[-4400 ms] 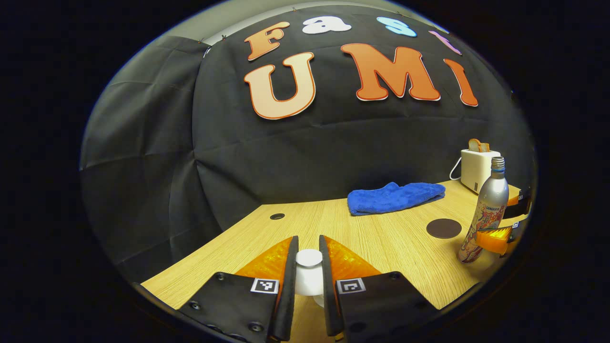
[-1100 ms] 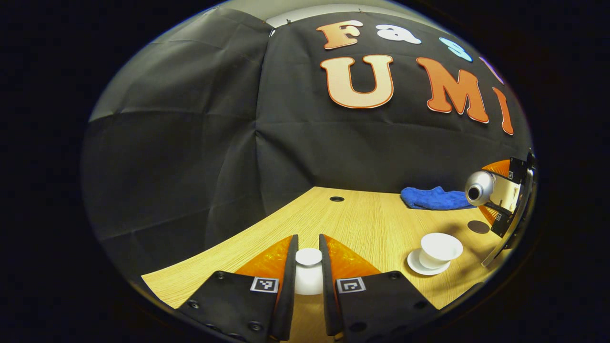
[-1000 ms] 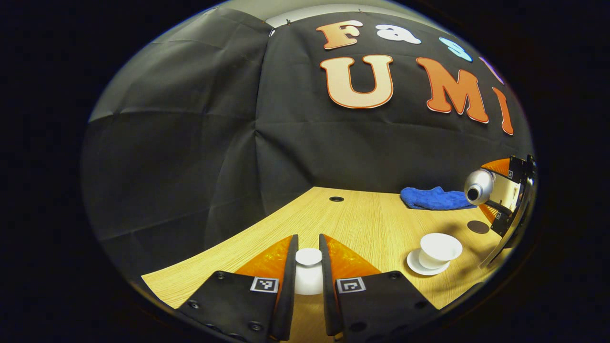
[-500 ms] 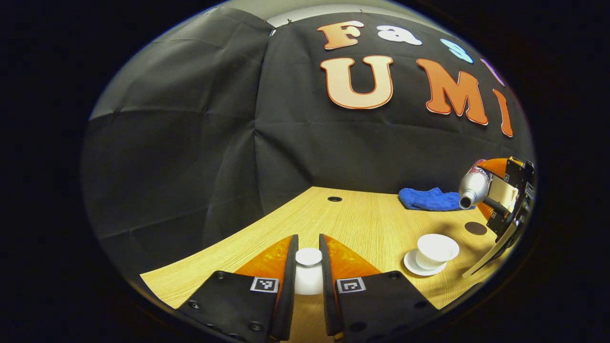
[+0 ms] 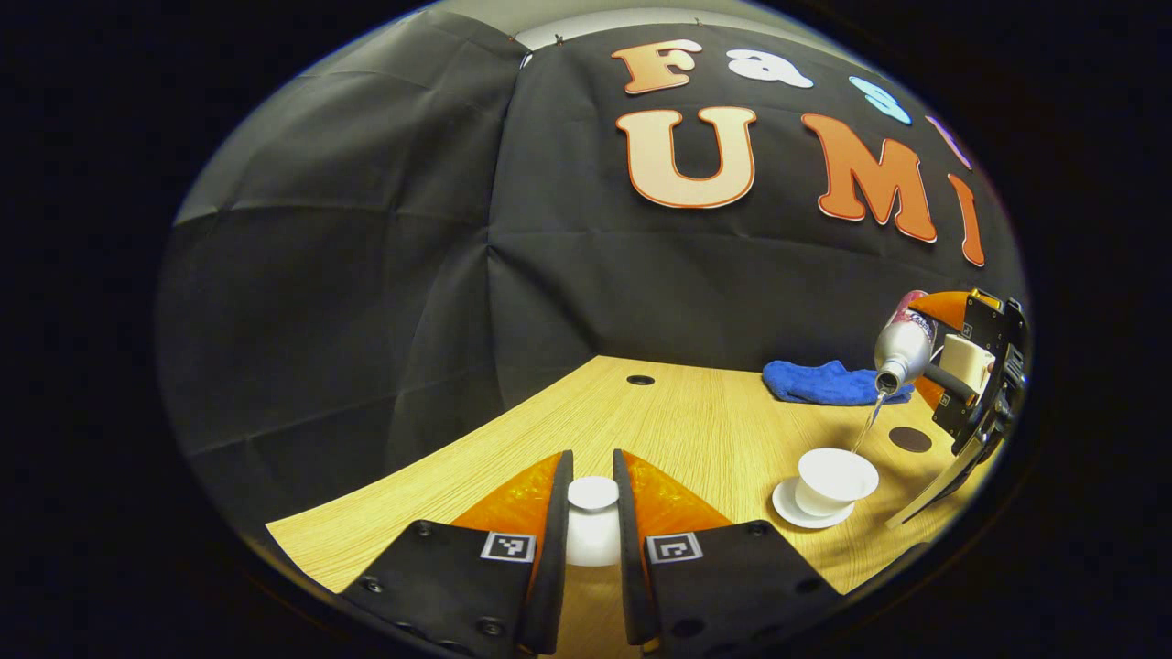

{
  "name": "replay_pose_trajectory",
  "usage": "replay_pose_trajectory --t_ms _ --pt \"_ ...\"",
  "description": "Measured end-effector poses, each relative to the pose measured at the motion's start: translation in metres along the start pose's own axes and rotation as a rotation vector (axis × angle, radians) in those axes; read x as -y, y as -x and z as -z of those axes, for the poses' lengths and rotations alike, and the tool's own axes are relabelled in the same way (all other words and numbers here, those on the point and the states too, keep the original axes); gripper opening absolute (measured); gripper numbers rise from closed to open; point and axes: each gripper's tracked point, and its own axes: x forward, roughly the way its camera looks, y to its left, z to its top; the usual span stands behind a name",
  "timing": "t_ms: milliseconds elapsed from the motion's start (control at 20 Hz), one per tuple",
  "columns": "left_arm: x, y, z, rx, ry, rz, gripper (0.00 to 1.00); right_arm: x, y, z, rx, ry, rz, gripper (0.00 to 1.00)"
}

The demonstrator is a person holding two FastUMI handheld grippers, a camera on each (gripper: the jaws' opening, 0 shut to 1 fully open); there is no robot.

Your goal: Open the teacup lid with one hand, grasp the water bottle and pour water into the teacup with the other hand; after pouring, place the water bottle on the coaster and then close the teacup lid.

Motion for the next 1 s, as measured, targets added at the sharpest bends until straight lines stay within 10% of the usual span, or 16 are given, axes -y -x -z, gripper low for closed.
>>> replay_pose_trajectory --t_ms 1000 --pt "-0.001 0.011 -0.005 0.004 -0.008 -0.001 0.3 0.014 -0.01 0.0 0.017 0.105 0.086 0.75"
